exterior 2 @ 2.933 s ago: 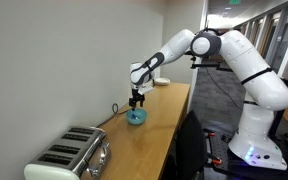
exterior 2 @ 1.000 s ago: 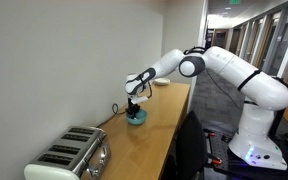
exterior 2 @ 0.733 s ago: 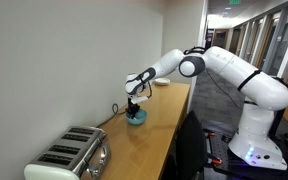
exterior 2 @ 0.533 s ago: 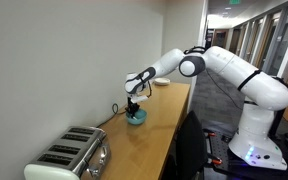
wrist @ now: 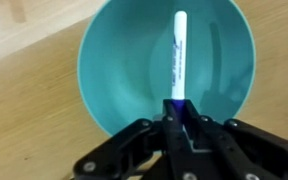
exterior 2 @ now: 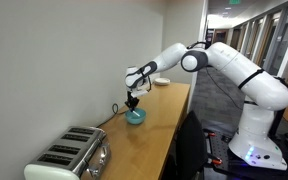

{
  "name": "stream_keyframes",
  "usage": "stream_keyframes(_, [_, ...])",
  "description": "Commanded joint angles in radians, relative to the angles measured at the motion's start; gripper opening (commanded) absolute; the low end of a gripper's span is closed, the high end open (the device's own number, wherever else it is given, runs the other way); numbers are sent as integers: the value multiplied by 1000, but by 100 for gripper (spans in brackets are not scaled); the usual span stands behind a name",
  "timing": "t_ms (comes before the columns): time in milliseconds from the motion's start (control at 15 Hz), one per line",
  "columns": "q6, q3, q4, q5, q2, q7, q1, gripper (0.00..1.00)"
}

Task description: Take the blue pen out of the blue bowl and put it on the table

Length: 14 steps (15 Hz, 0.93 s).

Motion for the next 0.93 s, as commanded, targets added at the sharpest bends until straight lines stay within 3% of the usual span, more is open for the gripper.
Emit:
stream_keyframes(0, [5,0,-135,-13,-112,-24,4,4])
stream_keyframes(333, [1,-17,-321,28,-256,62,1,4])
stream_keyframes(667, [65,-39,-597,70,-424,96,-1,4])
stream_keyframes(867, [133,-54,-740,129,-497,180,11,4])
